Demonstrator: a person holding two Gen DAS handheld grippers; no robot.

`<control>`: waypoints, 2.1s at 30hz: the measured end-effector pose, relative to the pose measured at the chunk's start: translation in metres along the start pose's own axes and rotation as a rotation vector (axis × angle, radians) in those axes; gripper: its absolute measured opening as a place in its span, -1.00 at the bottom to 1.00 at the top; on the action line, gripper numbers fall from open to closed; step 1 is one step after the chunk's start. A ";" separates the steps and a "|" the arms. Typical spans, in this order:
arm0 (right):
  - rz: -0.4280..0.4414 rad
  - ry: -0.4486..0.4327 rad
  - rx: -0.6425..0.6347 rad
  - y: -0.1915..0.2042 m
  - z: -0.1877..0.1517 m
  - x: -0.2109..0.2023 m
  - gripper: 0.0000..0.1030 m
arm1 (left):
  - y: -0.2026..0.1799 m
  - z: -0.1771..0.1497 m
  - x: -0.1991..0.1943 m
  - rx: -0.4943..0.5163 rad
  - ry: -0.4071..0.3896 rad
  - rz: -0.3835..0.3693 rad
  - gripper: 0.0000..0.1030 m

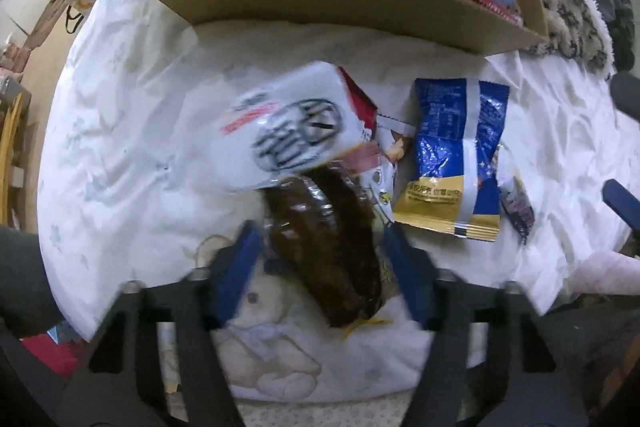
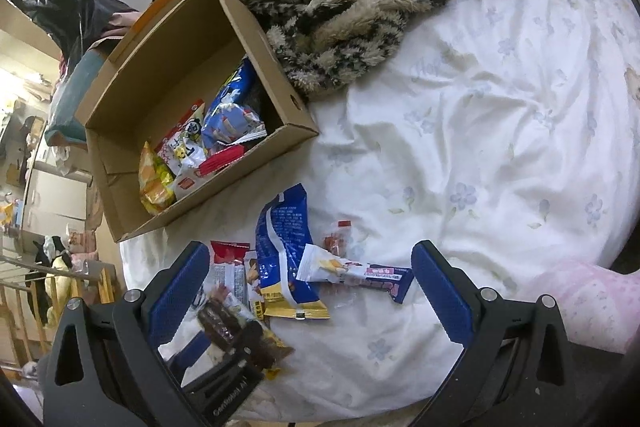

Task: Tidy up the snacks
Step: 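Grasp the brown sausage snack with the left tool and lift it, then grasp the pink cartoon-bear packet with the right tool while the left holds the sausage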

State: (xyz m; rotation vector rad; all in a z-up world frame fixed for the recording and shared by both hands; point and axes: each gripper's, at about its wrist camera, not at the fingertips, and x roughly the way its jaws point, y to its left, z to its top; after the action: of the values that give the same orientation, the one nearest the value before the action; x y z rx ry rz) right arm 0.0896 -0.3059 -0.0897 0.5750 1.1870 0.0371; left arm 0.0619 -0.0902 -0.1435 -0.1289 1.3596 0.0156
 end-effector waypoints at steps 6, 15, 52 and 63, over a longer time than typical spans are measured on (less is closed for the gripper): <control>0.032 -0.003 -0.005 0.006 0.002 -0.002 1.00 | 0.018 0.013 -0.033 0.057 0.005 -0.059 -0.03; 0.039 0.051 -0.049 0.017 -0.004 0.009 1.00 | 0.075 0.042 -0.050 0.068 0.032 -0.059 -0.72; 0.053 0.087 -0.069 0.028 -0.004 0.018 1.00 | 0.097 0.047 -0.052 0.111 0.049 -0.032 -0.92; -0.040 0.394 -0.327 0.071 -0.056 0.093 0.33 | 0.139 0.055 -0.029 -0.077 0.071 0.004 -0.14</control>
State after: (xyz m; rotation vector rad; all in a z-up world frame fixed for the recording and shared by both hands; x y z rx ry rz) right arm 0.0953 -0.1923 -0.1524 0.2584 1.5362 0.3166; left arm 0.0977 0.0552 -0.1158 -0.1926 1.4311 0.0673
